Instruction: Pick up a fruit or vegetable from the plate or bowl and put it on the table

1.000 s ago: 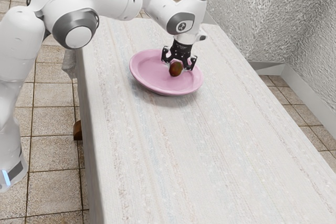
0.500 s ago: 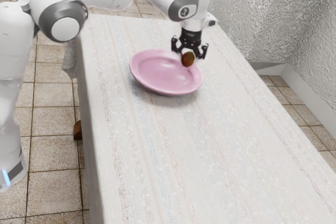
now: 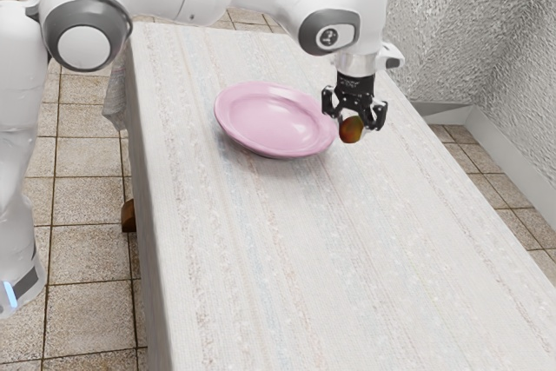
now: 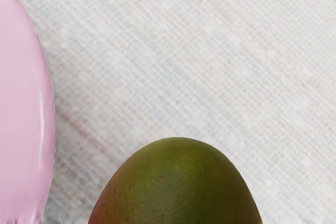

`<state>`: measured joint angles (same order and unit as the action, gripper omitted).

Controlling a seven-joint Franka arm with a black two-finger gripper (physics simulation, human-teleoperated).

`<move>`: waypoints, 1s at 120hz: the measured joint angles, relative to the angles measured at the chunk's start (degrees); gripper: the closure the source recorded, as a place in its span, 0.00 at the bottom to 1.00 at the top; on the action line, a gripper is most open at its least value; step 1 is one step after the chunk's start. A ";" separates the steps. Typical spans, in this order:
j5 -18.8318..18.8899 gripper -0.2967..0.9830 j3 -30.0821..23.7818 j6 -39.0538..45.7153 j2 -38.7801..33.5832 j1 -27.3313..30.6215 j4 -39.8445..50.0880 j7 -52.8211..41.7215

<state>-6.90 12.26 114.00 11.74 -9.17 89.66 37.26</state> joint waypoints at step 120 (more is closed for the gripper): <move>-1.61 0.24 -11.07 5.92 3.71 0.17 0.01 -1.61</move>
<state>-8.51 1.19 119.92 15.45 -9.00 89.67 35.64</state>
